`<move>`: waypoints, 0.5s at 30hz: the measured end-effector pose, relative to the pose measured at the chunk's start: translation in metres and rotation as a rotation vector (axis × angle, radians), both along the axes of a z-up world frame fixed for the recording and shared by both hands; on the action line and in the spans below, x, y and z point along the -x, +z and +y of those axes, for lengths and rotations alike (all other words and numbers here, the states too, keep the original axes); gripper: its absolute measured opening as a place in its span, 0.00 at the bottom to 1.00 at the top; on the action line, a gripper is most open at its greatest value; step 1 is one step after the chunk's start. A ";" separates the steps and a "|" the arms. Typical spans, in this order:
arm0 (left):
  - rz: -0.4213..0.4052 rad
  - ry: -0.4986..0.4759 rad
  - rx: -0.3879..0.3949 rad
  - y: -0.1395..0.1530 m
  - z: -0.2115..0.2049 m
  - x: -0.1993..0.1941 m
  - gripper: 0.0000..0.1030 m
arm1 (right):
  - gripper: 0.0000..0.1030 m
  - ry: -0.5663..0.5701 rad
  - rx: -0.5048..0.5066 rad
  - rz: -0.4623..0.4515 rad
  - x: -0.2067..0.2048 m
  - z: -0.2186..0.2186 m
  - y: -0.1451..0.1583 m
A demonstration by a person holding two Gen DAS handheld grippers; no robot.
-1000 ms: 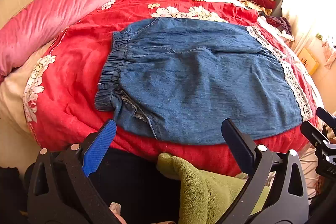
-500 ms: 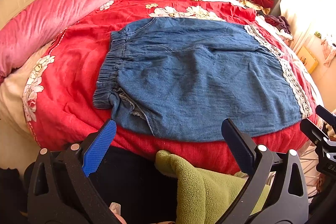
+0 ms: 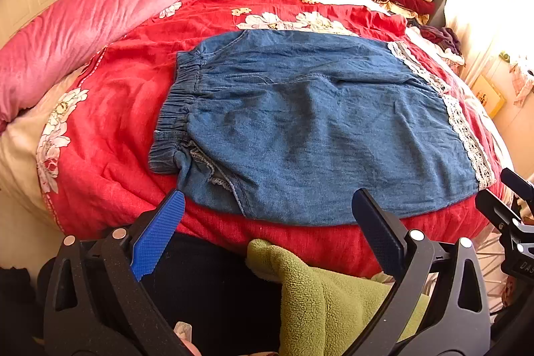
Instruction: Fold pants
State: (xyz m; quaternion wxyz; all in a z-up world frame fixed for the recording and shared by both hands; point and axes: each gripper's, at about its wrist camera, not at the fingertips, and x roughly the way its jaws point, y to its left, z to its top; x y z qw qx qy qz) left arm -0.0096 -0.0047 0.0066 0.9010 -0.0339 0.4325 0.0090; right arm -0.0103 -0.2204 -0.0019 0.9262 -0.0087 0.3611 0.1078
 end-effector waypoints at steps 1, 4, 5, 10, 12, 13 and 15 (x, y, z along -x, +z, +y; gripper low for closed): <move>0.000 0.000 0.000 0.001 0.000 0.000 0.92 | 0.96 0.000 0.000 0.000 0.000 0.000 0.000; -0.002 0.001 -0.001 0.001 -0.001 0.000 0.92 | 0.96 0.000 0.001 0.000 0.000 0.000 0.000; -0.001 0.001 -0.001 0.001 0.000 0.000 0.92 | 0.96 0.001 0.001 0.000 0.000 0.000 0.000; -0.009 0.002 -0.003 0.003 0.001 -0.002 0.92 | 0.96 0.003 0.001 0.000 -0.001 0.001 0.000; -0.011 0.000 -0.010 0.003 0.001 -0.004 0.92 | 0.96 0.004 0.003 0.001 -0.002 0.001 0.000; -0.012 0.002 -0.013 0.002 0.001 -0.005 0.92 | 0.96 0.005 0.004 0.000 -0.002 0.001 0.000; -0.012 0.002 -0.018 0.002 0.003 -0.009 0.92 | 0.96 0.007 0.005 0.002 -0.007 0.000 -0.001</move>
